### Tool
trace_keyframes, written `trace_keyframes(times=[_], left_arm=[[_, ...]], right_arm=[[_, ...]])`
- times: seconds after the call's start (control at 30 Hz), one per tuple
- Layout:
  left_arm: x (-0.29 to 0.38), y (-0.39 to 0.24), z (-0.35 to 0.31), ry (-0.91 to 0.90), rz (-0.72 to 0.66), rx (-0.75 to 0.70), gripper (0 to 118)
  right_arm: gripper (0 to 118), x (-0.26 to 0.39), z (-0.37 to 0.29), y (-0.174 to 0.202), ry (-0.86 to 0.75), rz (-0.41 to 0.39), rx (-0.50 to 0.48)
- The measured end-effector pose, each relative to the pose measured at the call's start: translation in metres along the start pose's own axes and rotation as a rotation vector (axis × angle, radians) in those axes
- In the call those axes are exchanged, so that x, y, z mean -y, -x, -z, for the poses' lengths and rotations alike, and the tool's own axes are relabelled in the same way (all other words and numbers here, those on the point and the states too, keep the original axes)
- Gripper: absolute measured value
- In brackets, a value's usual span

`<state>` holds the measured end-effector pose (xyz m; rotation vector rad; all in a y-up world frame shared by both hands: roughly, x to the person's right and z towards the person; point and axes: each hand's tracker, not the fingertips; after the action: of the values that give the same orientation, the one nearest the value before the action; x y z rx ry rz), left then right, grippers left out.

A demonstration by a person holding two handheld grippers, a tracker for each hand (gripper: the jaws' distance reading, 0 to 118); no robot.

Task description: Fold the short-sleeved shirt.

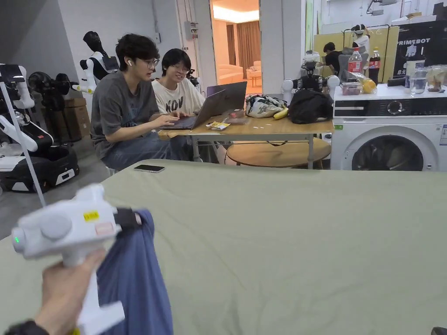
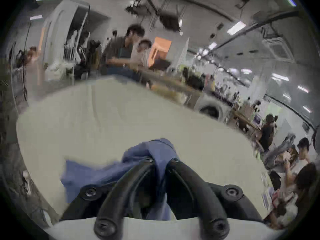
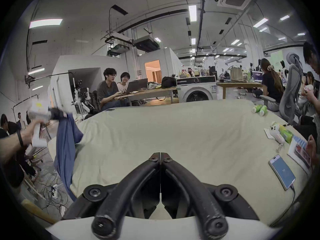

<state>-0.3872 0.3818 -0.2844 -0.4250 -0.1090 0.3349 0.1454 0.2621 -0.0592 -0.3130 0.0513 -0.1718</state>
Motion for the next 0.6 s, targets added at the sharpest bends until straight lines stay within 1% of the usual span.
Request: trace_keyframes(times=[0.03, 0.07, 0.1, 0.13, 0.17, 0.23, 0.3, 0.37, 0.43, 0.5, 0.57, 0.6], left_arm=[[-0.025, -0.009, -0.008, -0.054, 0.001, 0.013, 4], [-0.053, -0.025, -0.012, -0.075, 0.034, 0.033, 3], [-0.077, -0.045, -0.018, -0.114, 0.079, 0.027, 3], [-0.096, -0.048, -0.006, -0.128, 0.143, 0.021, 3], [-0.110, -0.066, -0.004, -0.143, 0.210, 0.014, 3], [-0.127, -0.103, 0.005, -0.150, 0.307, 0.026, 3], [-0.118, -0.142, 0.024, -0.143, 0.359, 0.059, 3], [-0.086, -0.180, 0.053, -0.084, 0.418, 0.106, 3], [-0.039, -0.214, 0.083, 0.010, 0.450, 0.185, 3], [0.028, -0.251, 0.116, 0.126, 0.443, 0.276, 3], [0.104, -0.279, 0.126, 0.202, 0.461, 0.363, 3], [0.141, -0.297, 0.132, 0.229, 0.447, 0.411, 3]], right_arm=[[0, -0.001, -0.002, -0.001, -0.006, 0.009, -0.005], [0, -0.002, -0.005, -0.002, -0.021, 0.028, -0.009], [0, -0.003, -0.008, -0.004, -0.033, 0.046, -0.010], [0, -0.004, -0.011, -0.006, -0.037, 0.049, -0.007], [0, -0.005, -0.014, -0.007, -0.041, 0.049, -0.002], [0, -0.007, -0.020, -0.011, -0.051, 0.024, 0.037], [0, -0.009, -0.026, -0.017, -0.054, 0.019, 0.062], [0, -0.008, -0.033, -0.026, -0.064, 0.054, 0.075], [0, -0.008, -0.041, -0.034, -0.073, 0.093, 0.081], [0, -0.009, -0.049, -0.040, -0.074, 0.097, 0.097], [0, -0.010, -0.060, -0.044, -0.076, 0.081, 0.123], [0, -0.010, -0.066, -0.044, -0.085, 0.074, 0.136]])
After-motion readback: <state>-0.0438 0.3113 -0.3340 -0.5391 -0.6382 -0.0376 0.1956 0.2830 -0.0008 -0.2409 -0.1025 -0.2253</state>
